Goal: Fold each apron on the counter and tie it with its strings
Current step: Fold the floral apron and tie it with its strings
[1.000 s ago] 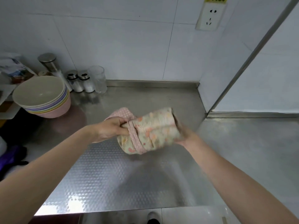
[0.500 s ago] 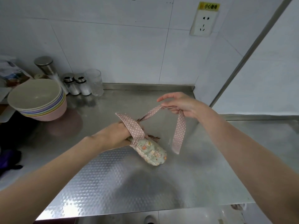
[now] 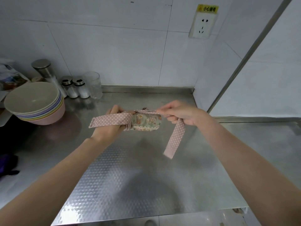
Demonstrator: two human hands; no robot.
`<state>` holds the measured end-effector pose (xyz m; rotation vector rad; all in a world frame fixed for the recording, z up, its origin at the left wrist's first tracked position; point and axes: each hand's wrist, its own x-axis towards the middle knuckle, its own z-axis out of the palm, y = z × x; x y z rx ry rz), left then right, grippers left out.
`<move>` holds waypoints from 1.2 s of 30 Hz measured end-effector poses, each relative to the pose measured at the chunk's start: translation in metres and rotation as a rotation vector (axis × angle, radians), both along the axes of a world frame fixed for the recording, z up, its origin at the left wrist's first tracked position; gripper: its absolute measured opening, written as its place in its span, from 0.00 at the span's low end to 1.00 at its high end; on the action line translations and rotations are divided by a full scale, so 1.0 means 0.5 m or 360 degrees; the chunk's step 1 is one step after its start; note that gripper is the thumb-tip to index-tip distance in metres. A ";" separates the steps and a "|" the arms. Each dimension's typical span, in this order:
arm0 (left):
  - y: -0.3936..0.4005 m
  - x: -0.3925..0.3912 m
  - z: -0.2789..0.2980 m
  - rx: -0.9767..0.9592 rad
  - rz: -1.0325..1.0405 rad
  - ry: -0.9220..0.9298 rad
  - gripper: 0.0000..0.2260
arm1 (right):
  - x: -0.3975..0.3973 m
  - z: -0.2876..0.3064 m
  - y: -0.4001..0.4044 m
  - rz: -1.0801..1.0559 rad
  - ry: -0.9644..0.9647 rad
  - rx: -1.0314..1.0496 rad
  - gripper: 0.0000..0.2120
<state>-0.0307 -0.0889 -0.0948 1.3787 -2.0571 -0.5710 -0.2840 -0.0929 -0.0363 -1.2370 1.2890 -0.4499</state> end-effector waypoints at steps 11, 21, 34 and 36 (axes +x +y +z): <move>-0.057 0.003 0.085 0.0703 0.0221 0.1110 0.16 | -0.019 -0.099 0.028 -0.0334 0.0313 -0.0234 0.13; -0.034 -0.022 -0.017 0.0589 0.0062 -0.0088 0.19 | 0.046 -0.045 0.028 -0.0081 -0.0043 -0.0044 0.13; 0.087 -0.047 -0.180 0.1380 -0.0427 -0.0390 0.21 | 0.140 -0.218 0.088 -0.1226 -0.1174 0.0842 0.19; 0.081 -0.048 -0.177 0.1434 -0.0466 -0.0522 0.20 | 0.145 -0.225 0.089 -0.1160 -0.1149 0.0776 0.24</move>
